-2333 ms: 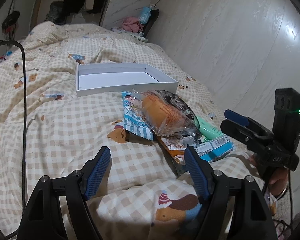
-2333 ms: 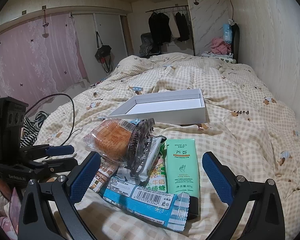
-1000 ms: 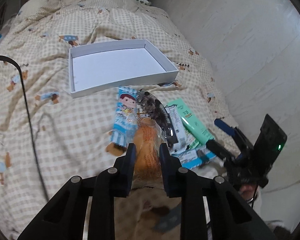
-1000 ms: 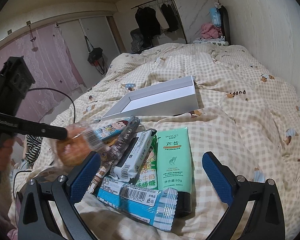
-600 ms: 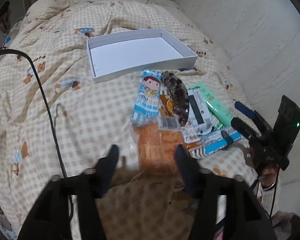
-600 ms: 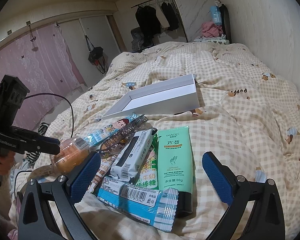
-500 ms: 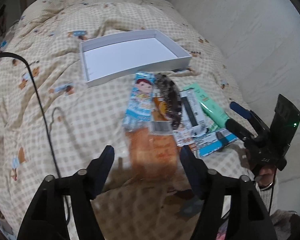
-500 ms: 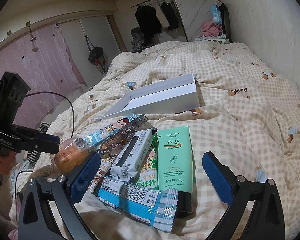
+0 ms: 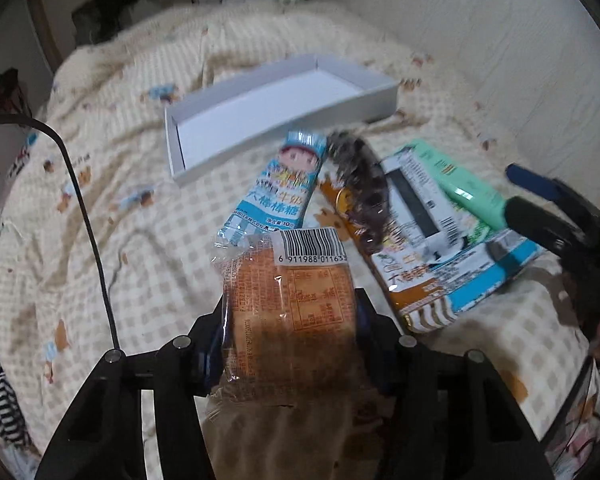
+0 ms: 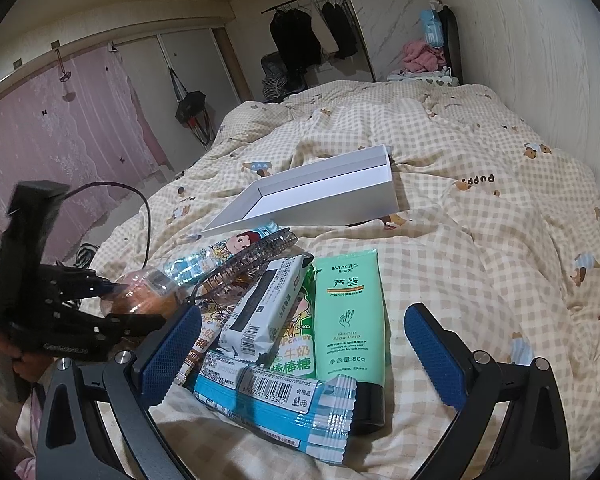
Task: Organize objects
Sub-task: 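Lift the bread roll with the left gripper off the snack pile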
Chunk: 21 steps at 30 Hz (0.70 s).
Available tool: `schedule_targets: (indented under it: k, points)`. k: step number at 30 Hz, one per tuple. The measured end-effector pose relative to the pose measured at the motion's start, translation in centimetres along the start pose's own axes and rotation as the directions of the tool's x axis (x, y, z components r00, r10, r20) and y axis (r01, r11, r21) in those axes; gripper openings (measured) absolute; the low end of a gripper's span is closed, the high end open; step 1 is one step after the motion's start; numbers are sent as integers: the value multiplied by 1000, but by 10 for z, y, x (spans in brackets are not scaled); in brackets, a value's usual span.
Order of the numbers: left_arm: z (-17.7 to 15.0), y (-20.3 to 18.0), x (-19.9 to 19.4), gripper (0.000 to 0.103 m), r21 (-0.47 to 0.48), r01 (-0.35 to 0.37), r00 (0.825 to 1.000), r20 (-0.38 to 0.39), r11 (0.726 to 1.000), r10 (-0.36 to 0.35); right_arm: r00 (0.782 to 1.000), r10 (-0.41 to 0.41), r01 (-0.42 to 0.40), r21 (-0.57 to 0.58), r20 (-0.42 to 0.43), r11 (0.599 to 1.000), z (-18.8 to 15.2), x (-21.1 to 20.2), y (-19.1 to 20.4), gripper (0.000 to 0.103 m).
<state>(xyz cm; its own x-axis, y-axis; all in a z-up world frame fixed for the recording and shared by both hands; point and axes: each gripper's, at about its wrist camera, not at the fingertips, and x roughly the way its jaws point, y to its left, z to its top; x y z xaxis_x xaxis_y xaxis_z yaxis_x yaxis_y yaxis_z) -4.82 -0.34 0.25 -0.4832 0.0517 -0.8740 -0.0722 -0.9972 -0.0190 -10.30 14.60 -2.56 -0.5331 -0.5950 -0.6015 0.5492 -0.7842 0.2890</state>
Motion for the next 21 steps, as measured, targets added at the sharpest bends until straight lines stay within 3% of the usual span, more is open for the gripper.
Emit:
schedule_targets:
  k: [5,8,13,15,17,19,21]
  points:
    - [-11,20,-5,60,-68,20,1000,24,997,-18,1000,2,-2,1,-2,1000,0,0,0,102]
    - [-19,31,6,60,-139,76,997,8,987,-75,1000,1,-1,2,-5,1000,0,-1,0,102]
    - [-31,43,19,60,-250,179,983,-5,952,-186,1000,1,-1,12,-9,1000,0,1,-4,102]
    - [-35,49,18,59,-282,215,976,32,935,-214,1000,-9,9,21,-11,1000,0,0,-5,102]
    - [-39,51,11,59,-293,216,976,86,931,-200,1000,-5,6,27,-10,1000,0,0,-7,102]
    - [-42,49,-4,59,-281,173,976,175,944,-127,1000,2,-1,32,-20,999,0,1,-8,102]
    - [-43,46,-19,60,-261,160,966,239,952,-97,999,18,-18,30,-31,999,-1,3,-8,102]
